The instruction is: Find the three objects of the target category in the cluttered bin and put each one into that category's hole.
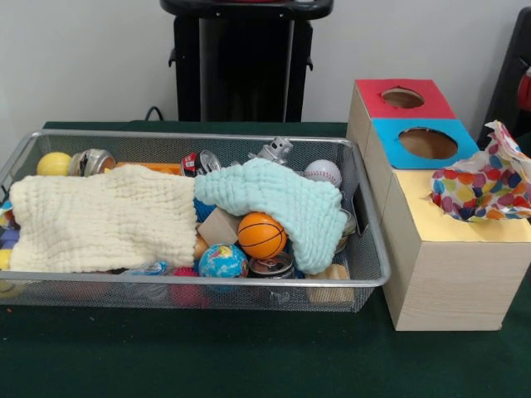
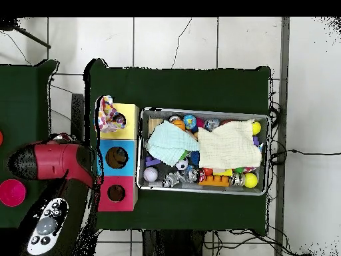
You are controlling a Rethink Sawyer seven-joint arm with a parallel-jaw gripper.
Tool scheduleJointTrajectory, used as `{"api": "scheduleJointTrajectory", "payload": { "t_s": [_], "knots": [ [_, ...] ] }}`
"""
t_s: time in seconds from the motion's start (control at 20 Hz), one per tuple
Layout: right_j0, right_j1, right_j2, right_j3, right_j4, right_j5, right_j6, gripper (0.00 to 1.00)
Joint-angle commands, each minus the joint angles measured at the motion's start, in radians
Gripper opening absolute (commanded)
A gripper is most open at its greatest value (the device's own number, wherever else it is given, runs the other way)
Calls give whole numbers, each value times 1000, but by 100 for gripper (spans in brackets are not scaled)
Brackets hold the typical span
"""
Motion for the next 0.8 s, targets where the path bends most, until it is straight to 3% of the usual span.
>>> {"api": "scheduleJointTrajectory", "payload": {
  "t_s": [0.05, 0.15, 0.8],
  "knots": [
    [-82, 22, 3, -54, -8, 147, 178, 0],
    [-69, 21, -28, -65, -15, 166, 206, 0],
    [-56, 5, -26, -66, 5, 173, 221, 0]
  ]
}}
